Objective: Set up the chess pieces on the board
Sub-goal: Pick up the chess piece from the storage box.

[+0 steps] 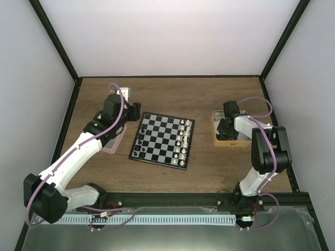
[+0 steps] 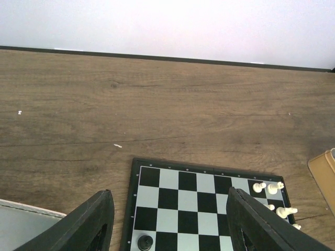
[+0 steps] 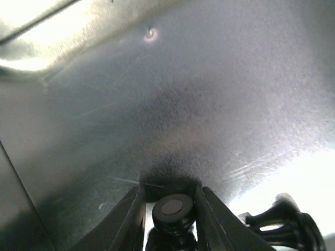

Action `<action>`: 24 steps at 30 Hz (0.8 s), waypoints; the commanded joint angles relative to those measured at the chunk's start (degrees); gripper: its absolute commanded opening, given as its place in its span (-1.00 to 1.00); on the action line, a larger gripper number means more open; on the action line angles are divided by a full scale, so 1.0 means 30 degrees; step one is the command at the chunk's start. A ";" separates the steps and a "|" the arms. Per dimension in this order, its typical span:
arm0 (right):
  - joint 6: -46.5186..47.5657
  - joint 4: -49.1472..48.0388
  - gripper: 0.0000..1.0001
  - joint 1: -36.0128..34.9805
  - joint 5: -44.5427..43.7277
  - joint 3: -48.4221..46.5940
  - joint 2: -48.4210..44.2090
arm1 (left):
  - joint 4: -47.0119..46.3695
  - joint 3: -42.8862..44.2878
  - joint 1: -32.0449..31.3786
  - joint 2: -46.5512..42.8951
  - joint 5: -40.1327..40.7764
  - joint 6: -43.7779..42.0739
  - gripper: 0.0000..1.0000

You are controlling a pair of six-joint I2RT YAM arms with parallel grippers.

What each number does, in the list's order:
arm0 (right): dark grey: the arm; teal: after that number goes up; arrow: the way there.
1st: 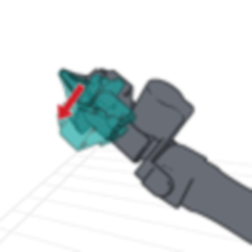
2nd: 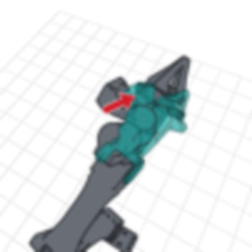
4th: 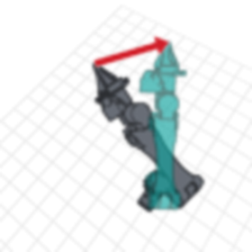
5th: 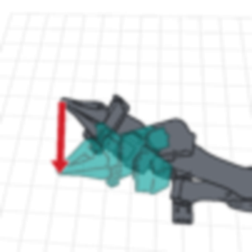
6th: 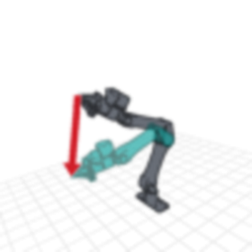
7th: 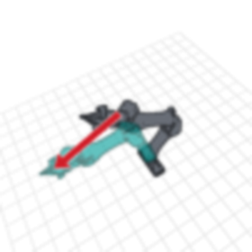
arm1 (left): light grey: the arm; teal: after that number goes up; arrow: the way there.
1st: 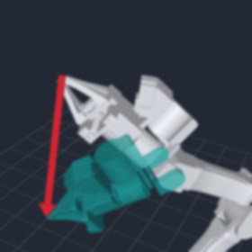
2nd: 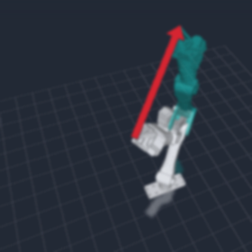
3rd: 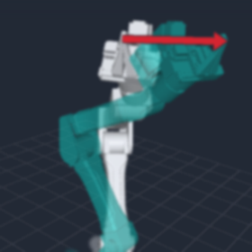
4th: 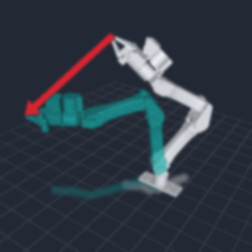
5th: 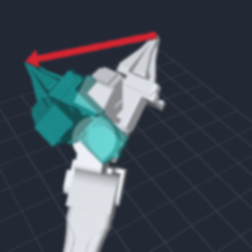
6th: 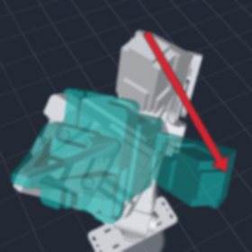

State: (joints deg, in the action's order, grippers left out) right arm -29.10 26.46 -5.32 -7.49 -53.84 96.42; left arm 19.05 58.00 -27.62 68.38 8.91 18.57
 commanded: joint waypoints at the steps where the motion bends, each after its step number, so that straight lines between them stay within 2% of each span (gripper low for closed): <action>1: -0.0178 -0.0779 -0.49 0.0192 0.0237 -0.0188 0.0116 | -0.0317 -0.0180 0.0130 -0.0293 0.0118 -0.0249 0.22; 10: -0.0330 -0.2562 -0.65 0.0192 -0.0026 -0.0119 -0.0433 | -0.0366 -0.0176 0.0182 -0.0176 0.0078 -0.0253 0.22; 16: -0.0580 -0.3083 -0.67 0.0192 0.0003 0.0006 -0.1497 | -0.0422 -0.0219 0.0226 -0.0089 -0.0104 -0.0271 0.22; 24: -0.2392 -0.4147 -0.68 0.0177 0.2089 0.0916 -0.5056 | -0.1562 -0.0554 0.0226 0.0167 -0.3086 -0.0192 0.24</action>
State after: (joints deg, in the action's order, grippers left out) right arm -31.97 17.04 -5.30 -5.04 -51.83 86.72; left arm 17.91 57.60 -27.24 68.40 5.82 18.13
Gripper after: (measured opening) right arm 0.166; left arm 0.615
